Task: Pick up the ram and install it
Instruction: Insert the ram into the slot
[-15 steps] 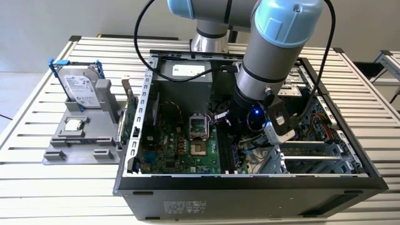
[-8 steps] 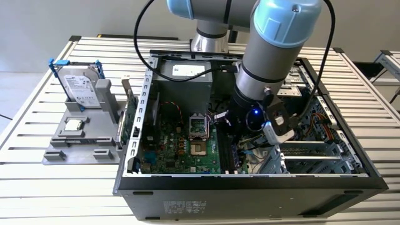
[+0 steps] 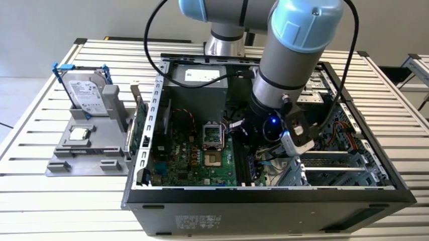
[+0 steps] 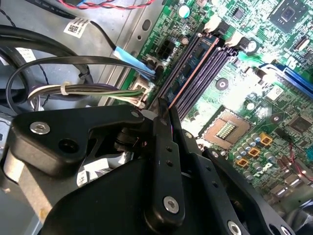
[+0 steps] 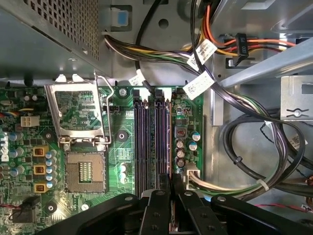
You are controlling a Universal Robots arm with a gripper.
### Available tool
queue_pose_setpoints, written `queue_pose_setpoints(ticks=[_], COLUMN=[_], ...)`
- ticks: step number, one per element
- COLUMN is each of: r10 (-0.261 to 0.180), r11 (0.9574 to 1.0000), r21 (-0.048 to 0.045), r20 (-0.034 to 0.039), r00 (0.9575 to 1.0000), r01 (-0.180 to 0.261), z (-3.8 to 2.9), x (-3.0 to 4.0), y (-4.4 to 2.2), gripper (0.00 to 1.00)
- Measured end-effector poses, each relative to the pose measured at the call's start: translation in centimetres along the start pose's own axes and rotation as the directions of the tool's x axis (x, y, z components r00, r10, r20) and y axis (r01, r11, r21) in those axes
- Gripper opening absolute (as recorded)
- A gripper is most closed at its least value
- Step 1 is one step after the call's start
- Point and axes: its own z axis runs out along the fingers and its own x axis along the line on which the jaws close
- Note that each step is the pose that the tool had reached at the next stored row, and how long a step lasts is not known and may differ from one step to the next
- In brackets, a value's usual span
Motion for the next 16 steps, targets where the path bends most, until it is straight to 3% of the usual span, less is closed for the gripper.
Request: queue_pose_setpoints(ticks=[9,10,16], r10=[0.001,0.001,0.001], r11=[1.0000,1.0000,1.0000], r21=[0.0001,0.0000,0.0000], r20=[0.0000,0.0000,0.0000], r00=[1.0000,1.0000,1.0000], r01=[-0.001,-0.001,-0.001], z=[0.14,0.15,0.19], x=[0.00,0.00,0.00], y=[0.00,0.00,0.00], gripper=[0.00,1.00,1.00])
